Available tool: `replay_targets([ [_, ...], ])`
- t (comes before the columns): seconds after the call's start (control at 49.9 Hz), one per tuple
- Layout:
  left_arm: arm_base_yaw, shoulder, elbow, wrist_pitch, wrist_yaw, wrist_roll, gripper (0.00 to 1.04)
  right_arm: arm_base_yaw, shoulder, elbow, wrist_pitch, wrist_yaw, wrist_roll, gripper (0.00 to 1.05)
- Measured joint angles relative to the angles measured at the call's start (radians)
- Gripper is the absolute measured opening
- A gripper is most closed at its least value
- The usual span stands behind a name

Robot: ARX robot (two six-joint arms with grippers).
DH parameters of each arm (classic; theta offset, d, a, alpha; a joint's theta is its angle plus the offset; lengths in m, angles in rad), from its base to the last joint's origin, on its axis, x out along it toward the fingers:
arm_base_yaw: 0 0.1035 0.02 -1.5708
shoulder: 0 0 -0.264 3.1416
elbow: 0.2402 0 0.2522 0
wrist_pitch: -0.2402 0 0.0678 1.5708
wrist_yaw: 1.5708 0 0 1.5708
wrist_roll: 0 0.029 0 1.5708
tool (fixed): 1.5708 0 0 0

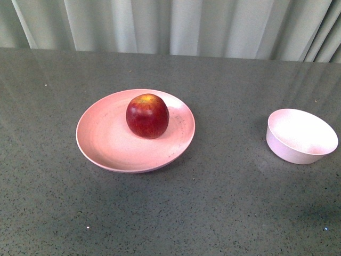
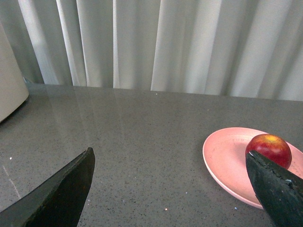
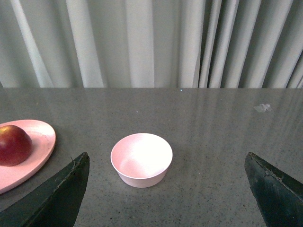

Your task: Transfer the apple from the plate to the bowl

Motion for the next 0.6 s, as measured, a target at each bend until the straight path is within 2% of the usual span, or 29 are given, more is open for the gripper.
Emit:
replay_targets([
  [0.34, 0.0, 0.0, 0.0, 0.0, 0.0, 0.0, 0.96, 0.001, 0.004, 0.002, -0.005, 0.005, 0.001, 0.96],
  [0.38, 0.0, 0.0, 0.0, 0.0, 0.0, 0.0, 0.96, 0.013, 0.079, 0.051, -0.141, 0.054, 0.012, 0.96],
  [0.421, 0.0, 0.0, 0.0, 0.0, 0.0, 0.0, 0.96, 0.001, 0.167, 0.078, -0.169, 0.059, 0.005, 0.96],
  [0.601, 0.0, 0.0, 0.0, 0.0, 0.0, 0.0, 0.96, -0.117, 0.544, 0.191, 0.084, -0.027, -0.05, 0.96],
])
